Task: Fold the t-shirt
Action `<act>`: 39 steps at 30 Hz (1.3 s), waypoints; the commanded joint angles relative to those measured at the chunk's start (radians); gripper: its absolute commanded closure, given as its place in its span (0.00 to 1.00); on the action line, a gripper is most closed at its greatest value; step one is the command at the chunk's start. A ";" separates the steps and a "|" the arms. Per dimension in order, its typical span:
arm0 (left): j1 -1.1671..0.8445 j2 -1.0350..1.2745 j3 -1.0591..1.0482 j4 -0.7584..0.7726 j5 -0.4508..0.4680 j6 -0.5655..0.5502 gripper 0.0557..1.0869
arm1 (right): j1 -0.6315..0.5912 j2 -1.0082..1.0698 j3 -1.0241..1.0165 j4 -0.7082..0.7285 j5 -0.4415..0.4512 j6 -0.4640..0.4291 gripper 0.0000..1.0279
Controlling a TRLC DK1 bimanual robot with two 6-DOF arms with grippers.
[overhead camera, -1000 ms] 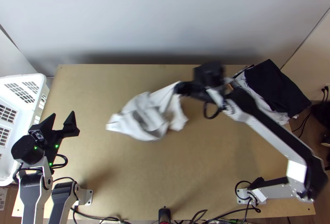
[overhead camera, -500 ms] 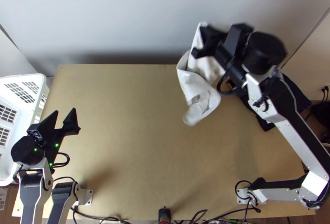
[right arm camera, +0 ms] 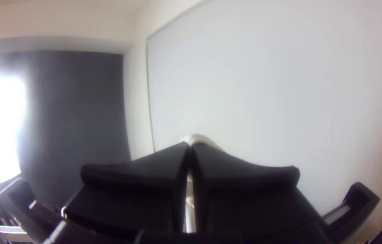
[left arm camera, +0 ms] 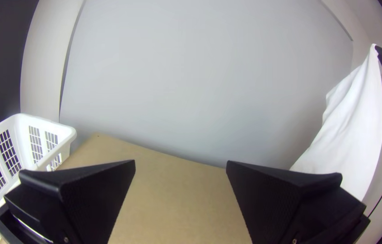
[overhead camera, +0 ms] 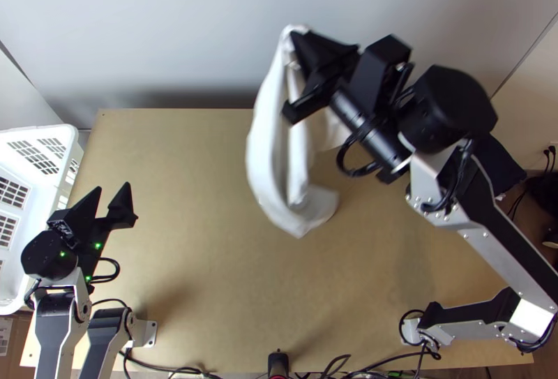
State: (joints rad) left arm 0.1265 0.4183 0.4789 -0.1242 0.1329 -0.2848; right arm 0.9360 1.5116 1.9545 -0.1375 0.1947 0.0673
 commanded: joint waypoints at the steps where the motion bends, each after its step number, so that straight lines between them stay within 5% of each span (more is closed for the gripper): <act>1: -0.007 -0.003 -0.017 0.001 -0.003 -0.016 0.05 | 0.173 0.027 0.057 -0.010 -0.005 -0.069 0.98; 13: -0.027 -0.001 -0.072 0.049 -0.007 -0.060 0.05 | 0.287 0.236 0.389 -0.059 -0.086 -0.004 0.98; 28: -0.027 -0.001 -0.100 0.089 -0.013 -0.060 0.05 | 0.299 0.240 0.396 -0.034 -0.241 0.184 0.98; 33: -0.027 0.005 -0.102 0.106 -0.015 -0.060 0.05 | 0.164 0.200 0.161 -0.228 -0.241 0.327 0.98; 39: -0.025 0.008 -0.097 0.121 -0.015 -0.060 0.05 | -0.039 0.044 -0.284 -0.065 -0.252 0.341 0.98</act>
State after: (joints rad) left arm 0.0994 0.4236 0.3805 -0.0151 0.1188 -0.3450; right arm 1.0695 1.6794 2.0232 -0.2867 -0.0364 0.3576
